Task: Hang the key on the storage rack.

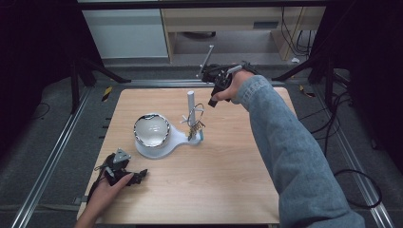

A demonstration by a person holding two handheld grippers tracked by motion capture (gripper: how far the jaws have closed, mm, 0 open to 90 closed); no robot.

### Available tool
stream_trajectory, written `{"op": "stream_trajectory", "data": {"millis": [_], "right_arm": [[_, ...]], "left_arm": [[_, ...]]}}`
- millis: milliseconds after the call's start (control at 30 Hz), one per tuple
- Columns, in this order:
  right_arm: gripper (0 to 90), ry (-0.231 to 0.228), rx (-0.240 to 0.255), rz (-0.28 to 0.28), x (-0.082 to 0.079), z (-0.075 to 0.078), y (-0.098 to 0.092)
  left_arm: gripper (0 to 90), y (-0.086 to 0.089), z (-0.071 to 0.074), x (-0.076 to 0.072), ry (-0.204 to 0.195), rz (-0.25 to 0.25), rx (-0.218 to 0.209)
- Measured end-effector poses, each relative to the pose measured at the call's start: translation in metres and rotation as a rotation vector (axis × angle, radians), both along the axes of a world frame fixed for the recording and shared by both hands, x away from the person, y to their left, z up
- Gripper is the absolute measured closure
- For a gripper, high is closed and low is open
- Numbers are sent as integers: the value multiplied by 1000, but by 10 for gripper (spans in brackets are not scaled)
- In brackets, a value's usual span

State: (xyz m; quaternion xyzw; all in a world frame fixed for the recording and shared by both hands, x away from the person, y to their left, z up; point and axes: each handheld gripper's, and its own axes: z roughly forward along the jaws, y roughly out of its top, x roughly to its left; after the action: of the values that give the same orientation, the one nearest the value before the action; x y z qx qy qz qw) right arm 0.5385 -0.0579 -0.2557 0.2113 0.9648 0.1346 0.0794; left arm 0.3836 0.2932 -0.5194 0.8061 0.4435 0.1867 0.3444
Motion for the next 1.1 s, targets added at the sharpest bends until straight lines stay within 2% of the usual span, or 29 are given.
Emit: {"op": "stream_trajectory", "data": {"millis": [200,267,533,667,767,967,1100], "right_arm": [[427,-33,9,-19,-2,-4,-11],[361,-57,5,-16,-3,-6,-14],[165,-103,36,-33,-5,-11,-24],[100,-131,39,-34,-6,-13,-28],[69,-149,55,-36,-7,-15,-32],[62,-153,58,-40,-11,-23,-40],[100,-174,87,-40,-15,-24,-45]], "left_arm": [[0,0,0,0,0,0,0],[0,0,0,0,0,0,0],[0,0,0,0,0,0,0],[0,0,0,0,0,0,0],[0,0,0,0,0,0,0],[0,0,0,0,0,0,0],[0,0,0,0,0,0,0]]}}
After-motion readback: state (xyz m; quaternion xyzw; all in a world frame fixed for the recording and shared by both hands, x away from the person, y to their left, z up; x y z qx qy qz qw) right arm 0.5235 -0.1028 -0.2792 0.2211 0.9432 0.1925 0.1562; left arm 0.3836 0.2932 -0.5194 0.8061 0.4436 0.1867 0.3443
